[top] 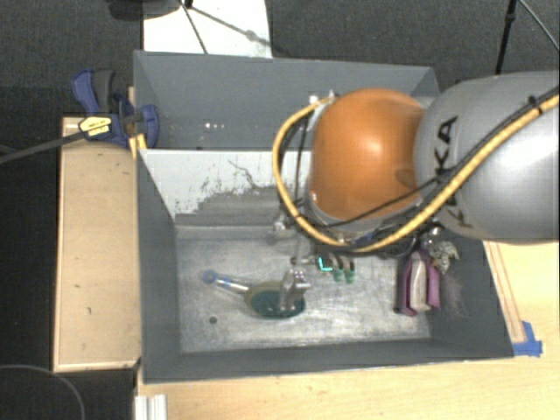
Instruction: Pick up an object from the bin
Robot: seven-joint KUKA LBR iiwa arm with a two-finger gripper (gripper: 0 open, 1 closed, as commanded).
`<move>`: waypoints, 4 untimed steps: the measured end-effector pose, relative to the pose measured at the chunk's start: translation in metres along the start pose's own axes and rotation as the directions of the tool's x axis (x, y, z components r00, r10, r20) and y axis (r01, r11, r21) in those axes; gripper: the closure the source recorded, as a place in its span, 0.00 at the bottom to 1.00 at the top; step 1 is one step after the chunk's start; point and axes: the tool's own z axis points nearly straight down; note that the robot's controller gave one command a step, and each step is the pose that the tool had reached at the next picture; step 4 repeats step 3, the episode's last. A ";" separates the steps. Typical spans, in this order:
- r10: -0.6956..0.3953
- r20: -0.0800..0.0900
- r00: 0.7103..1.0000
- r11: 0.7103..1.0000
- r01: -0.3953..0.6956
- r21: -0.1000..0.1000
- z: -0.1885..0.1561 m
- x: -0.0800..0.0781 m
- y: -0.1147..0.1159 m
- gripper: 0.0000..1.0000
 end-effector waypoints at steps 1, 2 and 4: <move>0.027 0.013 1.000 1.000 -0.027 -0.003 0.162 -0.014 -0.049 0.00; 0.032 0.022 0.999 0.999 -0.032 -0.006 0.157 -0.017 -0.047 1.00; -0.148 0.018 0.989 0.989 0.148 0.000 -0.065 -0.044 -0.033 1.00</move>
Offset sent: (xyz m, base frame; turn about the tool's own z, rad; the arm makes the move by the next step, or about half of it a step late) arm 0.0115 -0.0482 -0.1617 0.0225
